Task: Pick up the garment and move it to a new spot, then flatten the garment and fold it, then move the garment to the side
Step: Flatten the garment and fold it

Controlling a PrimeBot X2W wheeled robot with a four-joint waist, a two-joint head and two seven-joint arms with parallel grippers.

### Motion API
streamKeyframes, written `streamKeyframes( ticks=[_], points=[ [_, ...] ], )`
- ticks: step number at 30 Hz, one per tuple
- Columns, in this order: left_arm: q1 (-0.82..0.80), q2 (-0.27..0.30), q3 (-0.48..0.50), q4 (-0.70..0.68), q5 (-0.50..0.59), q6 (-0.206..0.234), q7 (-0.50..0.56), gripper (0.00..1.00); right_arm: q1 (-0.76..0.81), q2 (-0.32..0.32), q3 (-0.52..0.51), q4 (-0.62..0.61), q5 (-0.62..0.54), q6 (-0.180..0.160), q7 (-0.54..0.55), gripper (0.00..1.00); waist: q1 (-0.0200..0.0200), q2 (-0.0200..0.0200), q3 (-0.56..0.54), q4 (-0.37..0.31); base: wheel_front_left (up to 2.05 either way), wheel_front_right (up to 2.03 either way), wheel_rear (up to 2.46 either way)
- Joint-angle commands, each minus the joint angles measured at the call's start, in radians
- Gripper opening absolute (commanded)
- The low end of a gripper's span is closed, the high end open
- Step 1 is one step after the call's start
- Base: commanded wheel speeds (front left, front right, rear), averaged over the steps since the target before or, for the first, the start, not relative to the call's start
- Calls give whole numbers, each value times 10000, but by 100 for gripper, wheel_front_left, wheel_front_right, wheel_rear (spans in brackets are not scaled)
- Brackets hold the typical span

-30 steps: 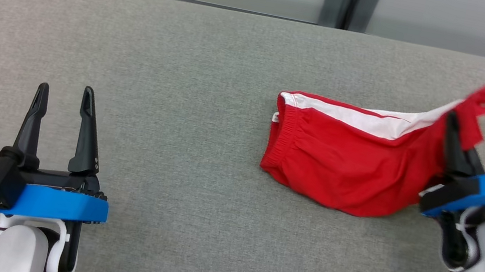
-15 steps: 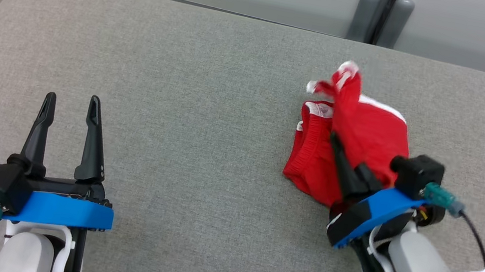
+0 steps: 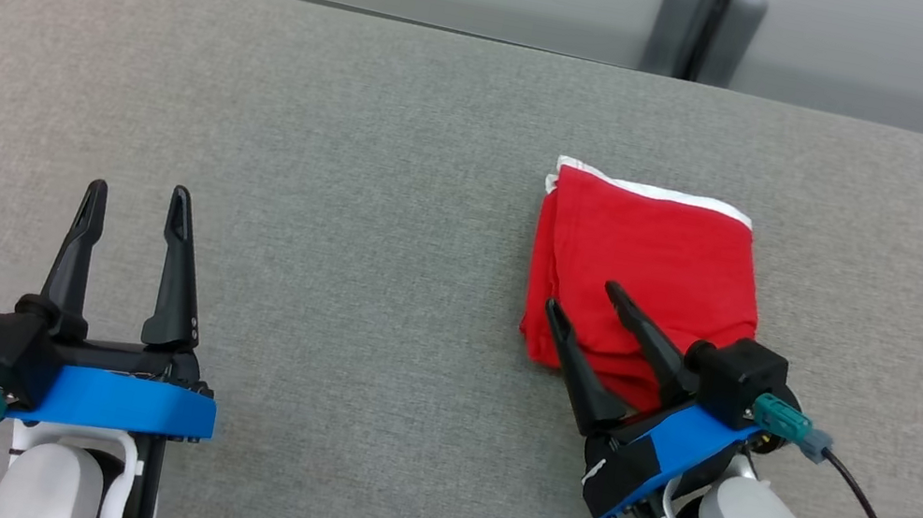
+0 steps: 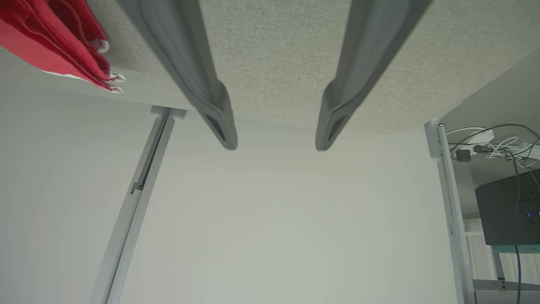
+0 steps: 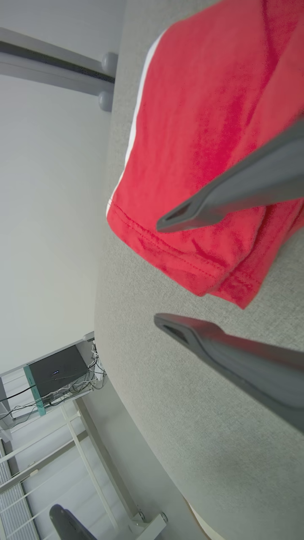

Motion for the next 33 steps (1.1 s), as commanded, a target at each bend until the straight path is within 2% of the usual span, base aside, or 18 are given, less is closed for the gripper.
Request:
streamKeyframes(
  ticks=[1,4,10,20,33],
  points=[
    [-25,-5,0,12,31,17,-47,100,149,-53,-17,-173,-124,1,-93,100,0,0,-83,-126,0,0,0],
    [50,-5,-9,61,77,6,-46,100,318,-202,-391,-579,-392,1,-197,100,0,0,-219,-360,0,0,0],
    [159,-4,122,176,210,-22,-47,100,948,-276,-1812,-1508,-1218,1,-258,100,0,0,-478,-912,0,0,0],
    [457,33,508,482,581,-22,-46,100,2313,176,-4273,-2648,-2275,1,-259,100,0,0,-840,-1576,0,0,0],
    [1201,23,544,553,695,111,-46,100,4018,915,-5668,-3905,-2950,1,297,100,0,0,-1233,-1477,0,0,0]
  ],
)
